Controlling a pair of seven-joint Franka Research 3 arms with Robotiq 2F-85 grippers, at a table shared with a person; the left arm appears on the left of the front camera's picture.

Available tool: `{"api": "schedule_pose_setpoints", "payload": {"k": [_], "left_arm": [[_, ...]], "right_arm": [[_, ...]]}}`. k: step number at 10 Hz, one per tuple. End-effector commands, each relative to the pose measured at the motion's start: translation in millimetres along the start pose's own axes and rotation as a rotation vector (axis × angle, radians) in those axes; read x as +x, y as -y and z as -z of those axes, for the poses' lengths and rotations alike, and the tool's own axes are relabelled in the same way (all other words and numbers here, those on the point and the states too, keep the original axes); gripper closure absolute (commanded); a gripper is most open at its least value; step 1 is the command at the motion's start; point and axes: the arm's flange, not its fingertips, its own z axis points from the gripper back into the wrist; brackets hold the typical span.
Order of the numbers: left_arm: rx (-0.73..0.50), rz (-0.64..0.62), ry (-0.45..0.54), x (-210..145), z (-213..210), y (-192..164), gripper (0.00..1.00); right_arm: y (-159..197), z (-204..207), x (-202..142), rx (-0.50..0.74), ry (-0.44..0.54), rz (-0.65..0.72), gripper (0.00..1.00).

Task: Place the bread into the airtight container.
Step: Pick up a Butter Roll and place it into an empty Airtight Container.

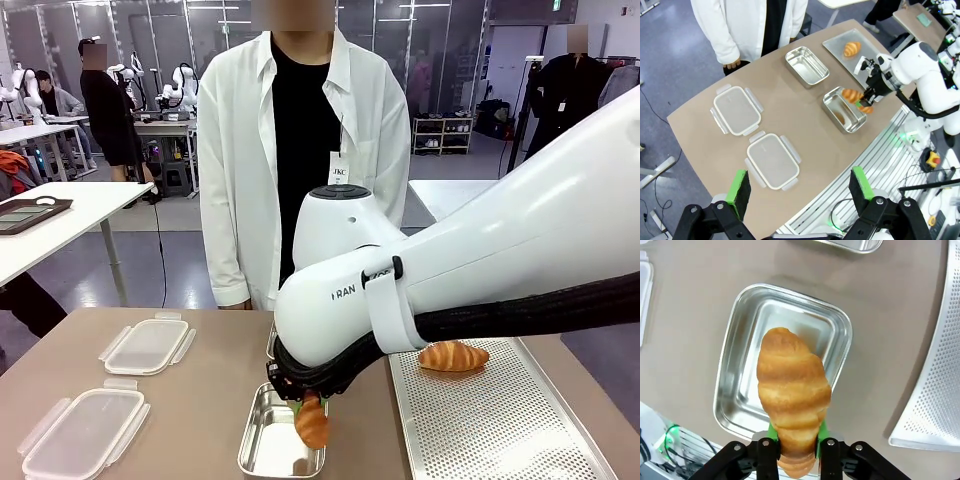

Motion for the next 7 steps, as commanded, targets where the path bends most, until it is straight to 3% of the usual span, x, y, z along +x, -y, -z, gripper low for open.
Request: {"api": "schedule_pose_setpoints", "payload": {"k": [1, 3, 4, 5, 7], "left_arm": [[-0.005, 0.018, -0.003, 0.4, -1.0, 0.7, 0.0], [-0.005, 0.018, -0.003, 0.4, -1.0, 0.7, 0.0], [-0.005, 0.018, -0.003, 0.4, -1.0, 0.7, 0.0], [-0.005, 0.018, -0.003, 0.4, -1.0, 0.7, 0.0], [-0.005, 0.018, -0.003, 0.4, -1.0, 0.7, 0.0]], "right_arm": [[-15.8, 13.5, 3.4, 0.013, 0.005, 0.062, 0.68], [-19.8, 26.9, 11.6, -0.003, -0.017, 0.099, 0.68], [-20.1, 33.3, 16.6, 0.009, -0.013, 0.108, 0.59], [-21.8, 37.0, 20.0, 0.02, -0.02, 0.111, 0.25], [-23.3, 38.0, 21.2, 0.011, -0.026, 0.115, 0.0]]}}
